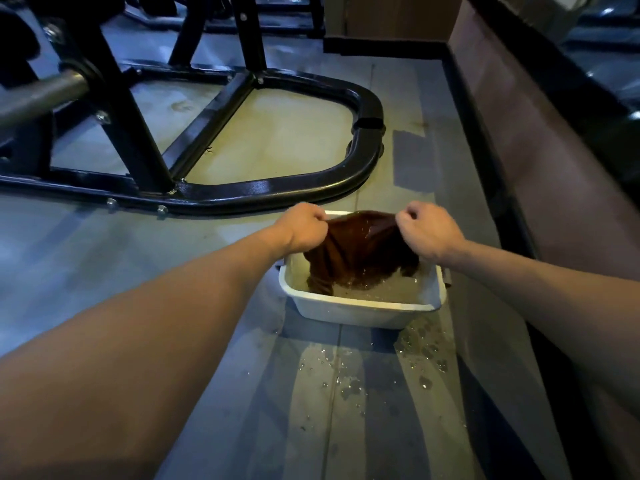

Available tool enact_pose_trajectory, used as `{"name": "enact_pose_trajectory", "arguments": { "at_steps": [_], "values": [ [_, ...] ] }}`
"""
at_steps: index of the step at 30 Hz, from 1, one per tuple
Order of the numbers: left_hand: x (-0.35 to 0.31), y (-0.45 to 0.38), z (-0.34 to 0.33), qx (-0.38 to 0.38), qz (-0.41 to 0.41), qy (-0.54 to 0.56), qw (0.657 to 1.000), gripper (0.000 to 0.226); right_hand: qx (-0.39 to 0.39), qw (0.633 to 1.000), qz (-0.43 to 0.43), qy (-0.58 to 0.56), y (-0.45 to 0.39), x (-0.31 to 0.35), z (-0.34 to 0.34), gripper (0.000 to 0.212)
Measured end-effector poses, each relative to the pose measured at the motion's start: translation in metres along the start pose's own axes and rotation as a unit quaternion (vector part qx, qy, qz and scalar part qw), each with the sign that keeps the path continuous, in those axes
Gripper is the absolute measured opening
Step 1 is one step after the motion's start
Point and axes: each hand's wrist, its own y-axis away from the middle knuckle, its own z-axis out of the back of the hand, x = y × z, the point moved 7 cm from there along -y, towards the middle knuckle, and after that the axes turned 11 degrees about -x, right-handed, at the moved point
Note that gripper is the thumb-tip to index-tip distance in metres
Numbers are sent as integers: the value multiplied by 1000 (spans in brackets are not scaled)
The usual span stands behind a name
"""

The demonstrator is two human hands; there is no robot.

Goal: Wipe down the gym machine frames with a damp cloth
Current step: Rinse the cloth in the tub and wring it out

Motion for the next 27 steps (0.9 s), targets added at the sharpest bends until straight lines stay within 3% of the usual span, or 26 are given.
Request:
{"name": "enact_pose_trajectory", "arguments": {
  "at_steps": [5,8,11,13,17,21,24,27],
  "values": [
    [-11,1,19,-63,-11,82,995,23,-105,988,-43,-105,-1,11,29,28],
    [-10,1,14,-41,-43,15,998,21,-101,987,-44,-117,-1,11,25,21],
    [0,1,-5,15,-77,-102,992,20,0,1000,-11,-16,1,2,-1,8],
    [7,4,-21,49,-91,-168,980,19,73,994,39,69,8,-5,-23,12],
    [27,14,-67,175,-75,-263,946,20,202,943,115,236,30,-20,-66,18],
    [39,11,-82,221,-49,-288,931,29,260,896,144,329,37,-28,-86,21],
    [40,5,-75,223,-14,-251,942,24,248,922,98,281,25,-30,-82,24],
    [26,-2,-57,149,-11,-151,977,22,172,973,14,155,9,-30,-62,29]
  ]
}}
